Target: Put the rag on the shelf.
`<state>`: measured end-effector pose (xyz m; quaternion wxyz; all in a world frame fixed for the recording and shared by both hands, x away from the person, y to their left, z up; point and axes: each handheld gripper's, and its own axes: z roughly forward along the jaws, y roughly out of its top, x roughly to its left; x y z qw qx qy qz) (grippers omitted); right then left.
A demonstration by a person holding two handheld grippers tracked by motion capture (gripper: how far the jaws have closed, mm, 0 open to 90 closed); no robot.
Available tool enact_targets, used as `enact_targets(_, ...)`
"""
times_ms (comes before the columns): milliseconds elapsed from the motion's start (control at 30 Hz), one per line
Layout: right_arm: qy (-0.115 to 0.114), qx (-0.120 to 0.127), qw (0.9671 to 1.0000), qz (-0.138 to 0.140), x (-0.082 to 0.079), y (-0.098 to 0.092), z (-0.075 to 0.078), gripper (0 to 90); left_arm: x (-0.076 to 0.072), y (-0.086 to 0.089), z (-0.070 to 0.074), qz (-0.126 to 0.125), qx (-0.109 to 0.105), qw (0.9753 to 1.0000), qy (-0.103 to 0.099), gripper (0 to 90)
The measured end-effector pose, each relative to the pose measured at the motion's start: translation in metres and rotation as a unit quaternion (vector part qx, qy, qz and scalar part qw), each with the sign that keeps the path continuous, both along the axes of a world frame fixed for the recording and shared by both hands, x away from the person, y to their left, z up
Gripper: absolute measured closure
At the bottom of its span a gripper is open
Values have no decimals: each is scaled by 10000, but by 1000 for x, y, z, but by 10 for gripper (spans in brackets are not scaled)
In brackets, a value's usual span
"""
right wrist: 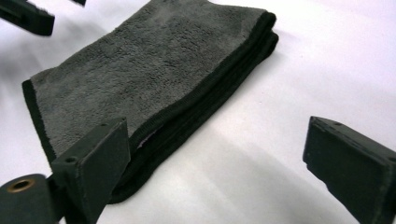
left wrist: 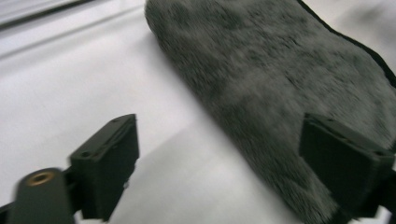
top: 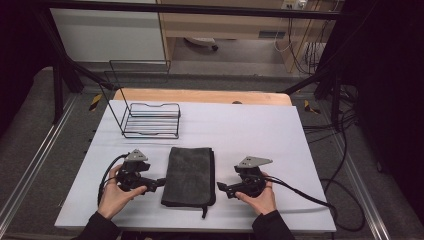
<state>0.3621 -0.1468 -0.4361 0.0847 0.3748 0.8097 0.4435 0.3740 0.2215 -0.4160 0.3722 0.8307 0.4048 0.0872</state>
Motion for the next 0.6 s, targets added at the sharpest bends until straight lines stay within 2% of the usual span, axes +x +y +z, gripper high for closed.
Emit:
enact_targets(133, 22, -67, 10000, -48, 0, -3, -2, 57, 12, -3, 6, 127, 130, 9997, -173, 78)
enact_targets(367, 28, -29, 9999, -114, -1, -5, 0, 43, 38, -9, 7, 453, 177, 9985, -269, 81)
enact_targets(433, 41, -30, 9999, -118, -1, -5, 0, 43, 45, -10, 5, 556, 252, 9978, -273, 97)
enact_targets(600, 57, -25, 9999, -106, -1, -5, -1, 44, 62, -11, -2, 783, 122, 9968, -131, 172)
